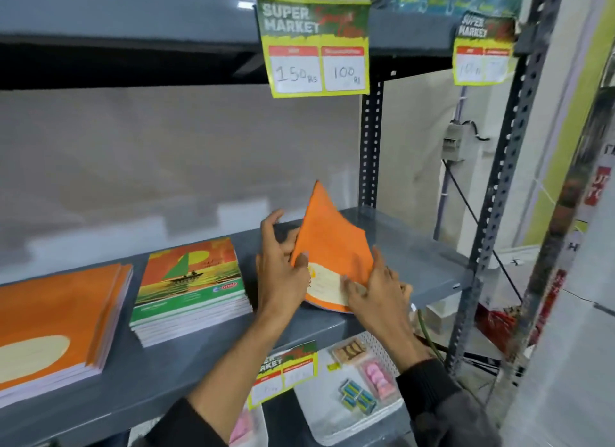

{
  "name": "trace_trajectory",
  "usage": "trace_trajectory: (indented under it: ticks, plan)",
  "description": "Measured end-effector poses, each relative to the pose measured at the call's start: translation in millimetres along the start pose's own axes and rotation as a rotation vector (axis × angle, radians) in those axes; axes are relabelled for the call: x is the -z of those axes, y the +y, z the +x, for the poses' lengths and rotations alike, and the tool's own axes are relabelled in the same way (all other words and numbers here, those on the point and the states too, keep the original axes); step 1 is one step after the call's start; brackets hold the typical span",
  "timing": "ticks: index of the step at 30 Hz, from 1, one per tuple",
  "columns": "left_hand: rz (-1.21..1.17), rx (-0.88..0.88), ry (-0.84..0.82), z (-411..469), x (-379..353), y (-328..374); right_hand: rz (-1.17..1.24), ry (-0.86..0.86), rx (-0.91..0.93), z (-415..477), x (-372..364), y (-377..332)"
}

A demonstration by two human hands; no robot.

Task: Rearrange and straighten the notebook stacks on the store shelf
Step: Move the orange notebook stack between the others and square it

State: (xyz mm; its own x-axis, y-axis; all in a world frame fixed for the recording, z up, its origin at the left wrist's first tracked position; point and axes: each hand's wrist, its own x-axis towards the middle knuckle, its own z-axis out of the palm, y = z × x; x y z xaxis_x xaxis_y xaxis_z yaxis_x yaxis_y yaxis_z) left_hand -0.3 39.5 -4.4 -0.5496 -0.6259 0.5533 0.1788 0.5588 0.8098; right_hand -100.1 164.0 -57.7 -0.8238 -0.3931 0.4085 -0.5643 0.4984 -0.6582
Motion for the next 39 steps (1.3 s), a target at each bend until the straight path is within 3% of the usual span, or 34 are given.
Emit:
trace_trajectory:
  ticks: [4, 6, 11, 17, 22, 27, 31, 36, 39]
  plan:
    - [-0.531, 0.035, 0.069, 3, 19, 6, 0.405, 0.045, 0.075, -6, 2, -13]
    - [-0.654, 0.002, 0.119, 5, 39, 10, 0.634, 0.059, 0.106, -10, 2, -34]
    - [-0.64, -0.089, 0.262, 9, 118, 24, 0.996, 0.147, 0.174, -14, -2, -113]
    - [-0.459, -0.146, 0.369, -2, 246, 23, 1.103, -0.037, 0.285, -43, -39, -228]
    - [-0.294, -0.118, 0.413, -26, 338, -2, 1.078, -0.181, 0.291, -79, -92, -293]
    - [-0.093, 0.03, 0.412, -46, 394, -42, 1.009, -0.299, 0.208, -103, -143, -315]
    - [0.073, 0.161, 0.36, -59, 413, -68, 0.778, -0.358, 0.158, -117, -176, -313]
    - [0.521, 0.182, 0.152, -65, 423, -79, 0.402, -0.326, 0.219, -117, -187, -313]
    - [0.475, 0.201, 0.072, -72, 422, -77, 0.065, -0.369, 0.292, -114, -180, -313]
